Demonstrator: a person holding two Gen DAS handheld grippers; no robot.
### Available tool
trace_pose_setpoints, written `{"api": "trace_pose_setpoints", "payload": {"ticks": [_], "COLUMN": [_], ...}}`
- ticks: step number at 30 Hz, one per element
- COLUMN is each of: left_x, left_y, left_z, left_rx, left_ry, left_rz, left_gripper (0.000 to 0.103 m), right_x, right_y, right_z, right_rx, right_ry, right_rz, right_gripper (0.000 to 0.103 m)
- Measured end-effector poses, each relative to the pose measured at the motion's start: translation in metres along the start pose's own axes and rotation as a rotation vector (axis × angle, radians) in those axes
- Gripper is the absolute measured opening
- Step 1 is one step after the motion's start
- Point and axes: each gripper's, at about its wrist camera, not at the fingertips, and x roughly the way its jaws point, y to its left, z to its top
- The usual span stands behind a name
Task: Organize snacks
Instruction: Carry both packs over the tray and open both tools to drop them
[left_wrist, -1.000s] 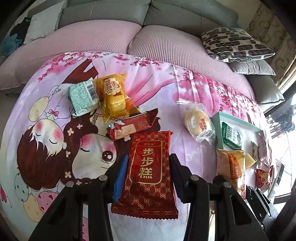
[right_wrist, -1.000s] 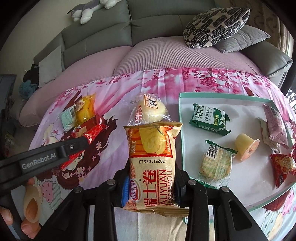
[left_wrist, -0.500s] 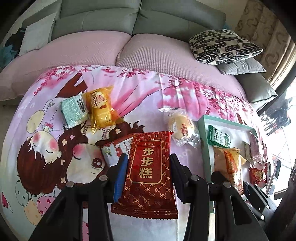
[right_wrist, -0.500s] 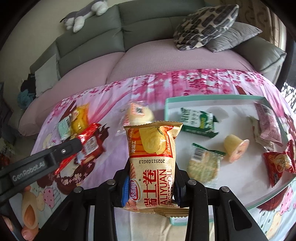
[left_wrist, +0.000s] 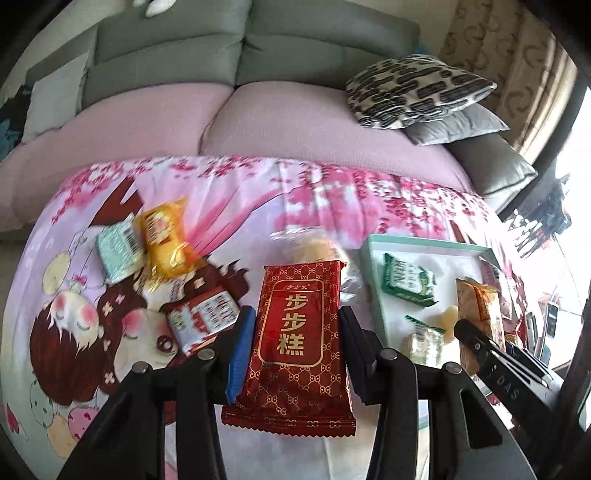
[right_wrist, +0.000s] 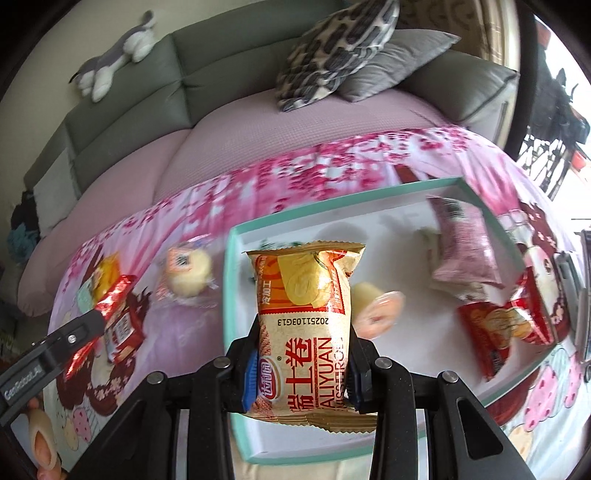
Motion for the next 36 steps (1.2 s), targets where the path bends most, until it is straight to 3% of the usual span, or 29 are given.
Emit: {"api": "trace_pose_setpoints", "payload": {"ticks": [12,17,26,36], "left_x": [0.015,0.028,0.062,0.084], "left_y": [-0.057,-0.08,-0.112,-0.127], "left_z": [0.004,0.003,-0.003,-0.005], "left_rx": [0.129,0.178,0.271,0.291], "left_ry": [-0.038,-0.04,-0.018,0.026], "left_rz": [-0.037,-0.044,0.003,0.004], "left_gripper": [0.047,0.047,0.047,0.047], "right_x": [0.011,0.017,0.03,0.039], "right_y": [-0.04,-0.054,-0.073,-0.086], "right_z": [0.025,0.032,0.035,0.034], "right_rx": [0.059,0.062,0.082,0.108], "right_ry": [-0.045,-0.095,-0.1,-0.071], "right_rz": [0.015,-0.021,-0.026,-0.033], "right_gripper": [0.039,0.039,0.039,0.039]}}
